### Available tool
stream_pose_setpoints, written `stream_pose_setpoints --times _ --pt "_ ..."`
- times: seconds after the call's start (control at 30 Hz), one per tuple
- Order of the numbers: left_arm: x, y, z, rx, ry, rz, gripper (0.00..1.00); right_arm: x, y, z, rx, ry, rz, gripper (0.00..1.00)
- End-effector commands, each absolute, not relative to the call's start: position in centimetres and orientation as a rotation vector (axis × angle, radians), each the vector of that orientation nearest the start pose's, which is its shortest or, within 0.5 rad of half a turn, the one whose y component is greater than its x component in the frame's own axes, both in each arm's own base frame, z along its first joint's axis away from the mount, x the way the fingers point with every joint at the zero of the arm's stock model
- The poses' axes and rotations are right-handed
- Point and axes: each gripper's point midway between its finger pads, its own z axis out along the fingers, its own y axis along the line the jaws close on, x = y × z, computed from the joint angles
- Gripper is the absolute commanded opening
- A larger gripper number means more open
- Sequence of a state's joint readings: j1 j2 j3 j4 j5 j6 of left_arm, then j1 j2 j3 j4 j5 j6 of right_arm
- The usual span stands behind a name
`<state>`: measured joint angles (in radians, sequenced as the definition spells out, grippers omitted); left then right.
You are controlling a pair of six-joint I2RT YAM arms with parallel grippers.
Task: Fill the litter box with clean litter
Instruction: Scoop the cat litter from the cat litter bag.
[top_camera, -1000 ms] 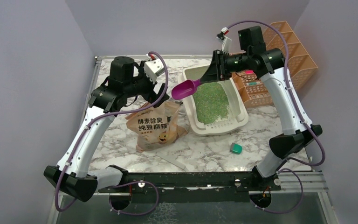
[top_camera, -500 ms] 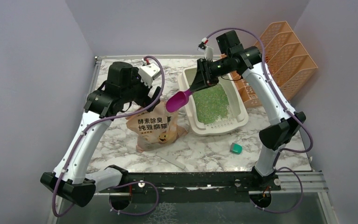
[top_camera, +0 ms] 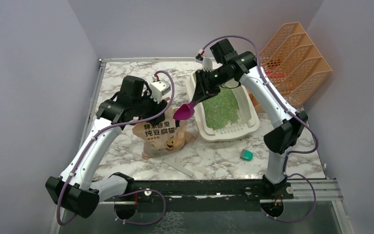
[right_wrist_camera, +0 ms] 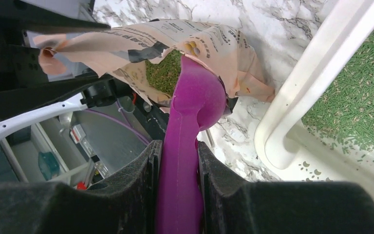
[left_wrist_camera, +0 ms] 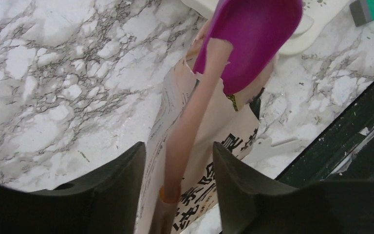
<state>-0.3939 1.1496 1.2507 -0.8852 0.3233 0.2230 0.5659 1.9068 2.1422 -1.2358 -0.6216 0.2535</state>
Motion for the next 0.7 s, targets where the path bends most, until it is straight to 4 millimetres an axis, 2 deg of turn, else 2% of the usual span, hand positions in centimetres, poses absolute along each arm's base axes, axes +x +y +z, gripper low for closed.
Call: stream_pose_setpoints --times 0.0,0.1,0.23,0.37,0.5,0.57,0.67 --pt "23.2 -16.9 25.0 0.9 2.129 -0.606 0.46 27.8 31.8 25.9 -0.663 2.687 0.991 0.01" --pt "22.2 -17.3 25.0 0.92 2.119 -0.663 0.29 27.9 32.2 24.8 -0.654 2.723 0.931 0.01" --pt "21.3 -17.4 25.0 0.927 2.12 -0.692 0.12 28.1 33.0 23.4 -0.653 2.752 0.859 0.01" --pt "21.3 -17.1 24.8 0.919 2.13 -0.674 0.05 27.6 34.3 21.9 -0.706 2.775 0.834 0.01" --pt "21.5 -17.0 24.3 0.909 2.156 -0.664 0.05 27.6 35.5 20.2 -0.738 2.753 0.761 0.01" --pt "21.4 -17.0 24.0 0.908 2.167 -0.67 0.04 27.3 36.8 19.8 -0.763 2.689 0.802 0.01" --pt "21.5 -16.9 23.8 0.906 2.176 -0.659 0.0 26.5 38.0 20.4 -0.751 2.615 0.929 0.01"
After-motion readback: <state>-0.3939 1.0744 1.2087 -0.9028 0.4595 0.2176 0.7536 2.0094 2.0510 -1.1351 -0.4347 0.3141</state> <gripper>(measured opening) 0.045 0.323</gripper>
